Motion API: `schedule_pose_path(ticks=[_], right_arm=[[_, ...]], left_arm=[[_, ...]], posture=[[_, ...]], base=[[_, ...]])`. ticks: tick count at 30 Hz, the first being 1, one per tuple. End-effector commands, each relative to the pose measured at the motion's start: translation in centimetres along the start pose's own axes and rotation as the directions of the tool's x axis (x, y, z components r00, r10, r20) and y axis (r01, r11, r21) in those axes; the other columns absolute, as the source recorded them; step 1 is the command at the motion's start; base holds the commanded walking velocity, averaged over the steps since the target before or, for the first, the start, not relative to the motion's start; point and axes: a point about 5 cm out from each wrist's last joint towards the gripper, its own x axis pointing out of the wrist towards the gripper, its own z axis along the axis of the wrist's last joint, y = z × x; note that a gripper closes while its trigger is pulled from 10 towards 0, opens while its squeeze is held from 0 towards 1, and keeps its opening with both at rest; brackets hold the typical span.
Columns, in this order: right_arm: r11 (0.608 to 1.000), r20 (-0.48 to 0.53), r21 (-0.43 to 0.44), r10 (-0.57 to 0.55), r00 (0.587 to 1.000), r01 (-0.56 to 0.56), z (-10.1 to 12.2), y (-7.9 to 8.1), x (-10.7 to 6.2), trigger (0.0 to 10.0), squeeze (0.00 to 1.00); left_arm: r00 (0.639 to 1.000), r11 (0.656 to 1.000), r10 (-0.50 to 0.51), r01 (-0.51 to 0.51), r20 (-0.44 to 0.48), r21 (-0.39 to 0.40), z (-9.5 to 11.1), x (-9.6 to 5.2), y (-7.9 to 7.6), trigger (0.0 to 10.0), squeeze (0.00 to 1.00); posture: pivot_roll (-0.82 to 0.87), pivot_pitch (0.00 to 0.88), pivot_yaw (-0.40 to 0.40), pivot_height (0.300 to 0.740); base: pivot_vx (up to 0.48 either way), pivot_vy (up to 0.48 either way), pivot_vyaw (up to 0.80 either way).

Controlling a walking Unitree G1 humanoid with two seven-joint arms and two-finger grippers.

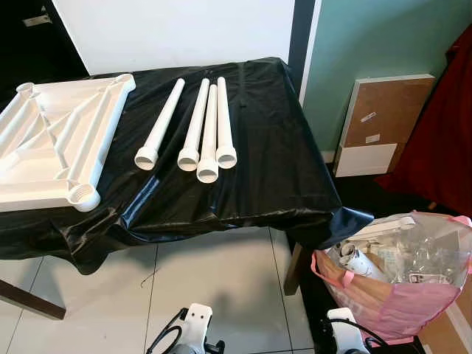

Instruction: Building children table

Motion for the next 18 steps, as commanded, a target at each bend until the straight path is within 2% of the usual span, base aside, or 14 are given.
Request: schedule_pose_path(ticks=[1,8,18], right_arm=[[0.998,-0.056,-0.033,0.044,0.997,-0.046,-1.67,0.26,-0.38,10.0,0.00],[0.998,-0.053,-0.034,0.046,0.998,-0.048,-1.52,0.18,-0.35,10.0,0.00],[0.997,-0.048,-0.057,0.046,0.998,-0.049,-1.12,0.09,-0.23,10.0,0.00]], left_arm=[[0.999,0.984,-0.032,0.030,0.009,0.176,0.43,-0.32,1.35,10.0,0.00],[0.999,0.988,-0.033,0.031,0.010,0.154,0.26,-0.25,0.92,10.0,0.00],[0.999,0.993,-0.029,0.027,0.018,0.115,0.59,-0.26,1.25,10.0,0.00]], posture=[[-0.18,0.000,0.109,0.740],[-0.18,0.000,0.105,0.740],[-0.17,0.000,0.099,0.740]], base=[[0.000,0.000,0.00],[0.000,0.000,0.00],[0.000,0.000,0.00]])
